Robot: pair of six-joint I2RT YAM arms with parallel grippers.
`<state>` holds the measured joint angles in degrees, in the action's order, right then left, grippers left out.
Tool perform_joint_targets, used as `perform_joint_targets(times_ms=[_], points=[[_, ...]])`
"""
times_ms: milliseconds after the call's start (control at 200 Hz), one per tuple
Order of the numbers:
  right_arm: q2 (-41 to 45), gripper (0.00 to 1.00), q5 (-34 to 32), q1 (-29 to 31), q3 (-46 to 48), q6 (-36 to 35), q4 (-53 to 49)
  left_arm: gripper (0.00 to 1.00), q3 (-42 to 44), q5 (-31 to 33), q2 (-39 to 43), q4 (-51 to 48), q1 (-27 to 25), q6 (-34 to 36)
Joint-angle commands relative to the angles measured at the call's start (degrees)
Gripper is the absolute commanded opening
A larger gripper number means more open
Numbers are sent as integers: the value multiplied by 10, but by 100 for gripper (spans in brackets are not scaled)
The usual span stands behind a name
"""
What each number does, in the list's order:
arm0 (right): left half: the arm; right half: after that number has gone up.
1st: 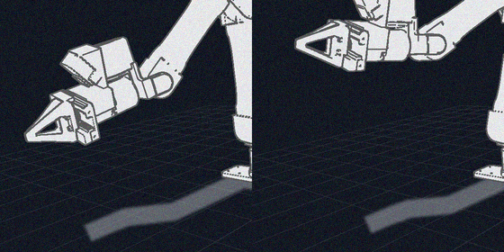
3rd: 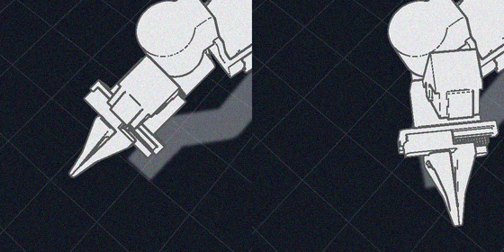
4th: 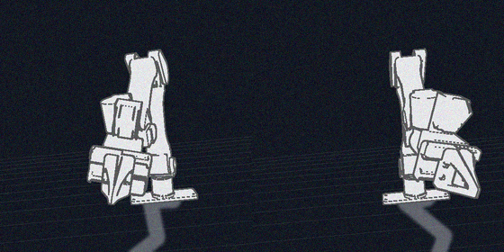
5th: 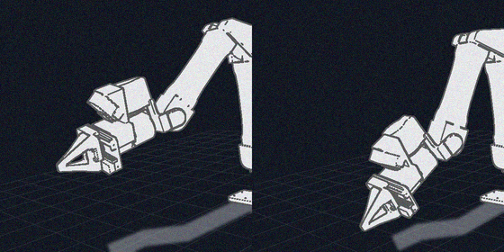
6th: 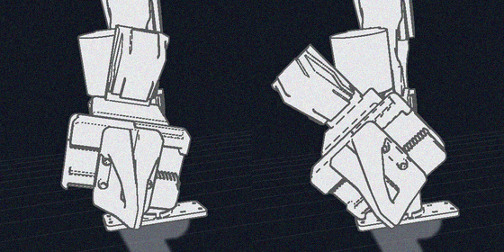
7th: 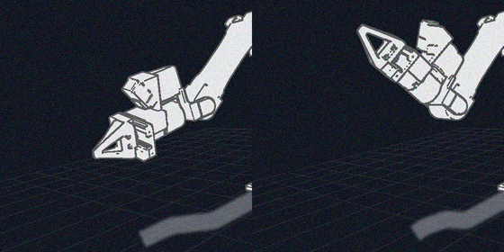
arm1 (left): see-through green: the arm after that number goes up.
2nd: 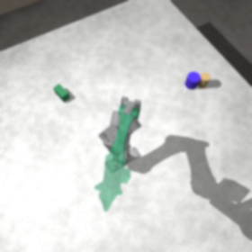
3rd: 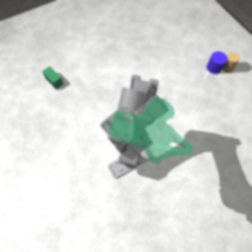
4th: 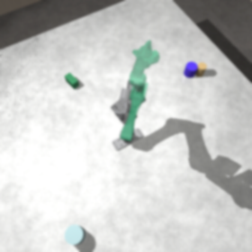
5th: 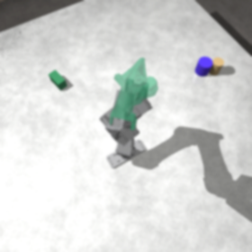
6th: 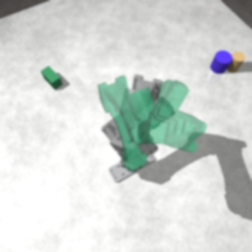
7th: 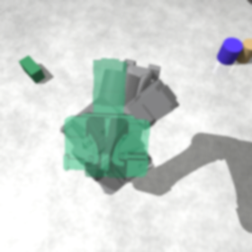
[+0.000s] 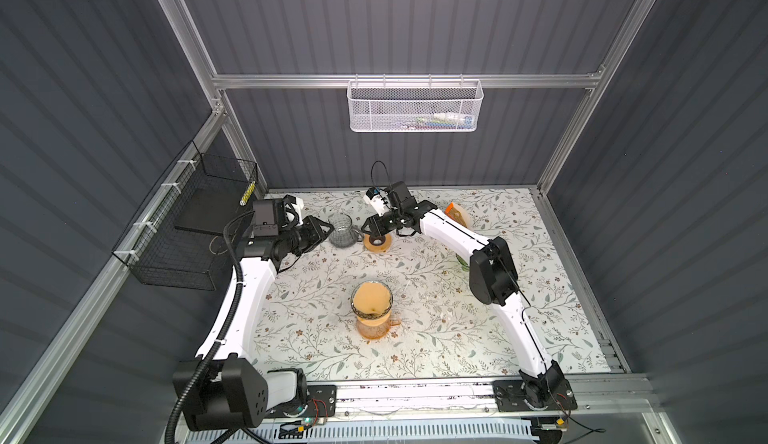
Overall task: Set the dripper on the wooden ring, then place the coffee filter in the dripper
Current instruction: 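Move the right gripper to the glass pitcher handle while left gripper waits, then grasp the glass pitcher by its handle with the right gripper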
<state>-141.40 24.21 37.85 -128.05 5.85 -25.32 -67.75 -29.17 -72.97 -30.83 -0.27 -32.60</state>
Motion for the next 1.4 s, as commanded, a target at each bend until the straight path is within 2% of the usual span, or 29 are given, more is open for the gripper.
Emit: perform_joint_targets(times_ms=[0,480,1156,1271,1321,1396], points=[[-32,53,2,12,-31,-22,-11,34,-1,4,5,-14,5,-2],[-78,53,-5,16,-92,-9,-15,34,-14,-1,-9,-21,5,5],[-85,48,-16,45,-99,5,-28,34,-7,-2,-6,-25,5,18],[-83,46,-44,52,-97,-1,-32,34,-4,-3,-2,-25,5,19],[-80,45,-106,58,-94,-5,-32,34,-4,-3,-1,-26,5,20],[-79,46,-130,66,-93,-19,-29,34,-4,-3,0,-28,5,21]])
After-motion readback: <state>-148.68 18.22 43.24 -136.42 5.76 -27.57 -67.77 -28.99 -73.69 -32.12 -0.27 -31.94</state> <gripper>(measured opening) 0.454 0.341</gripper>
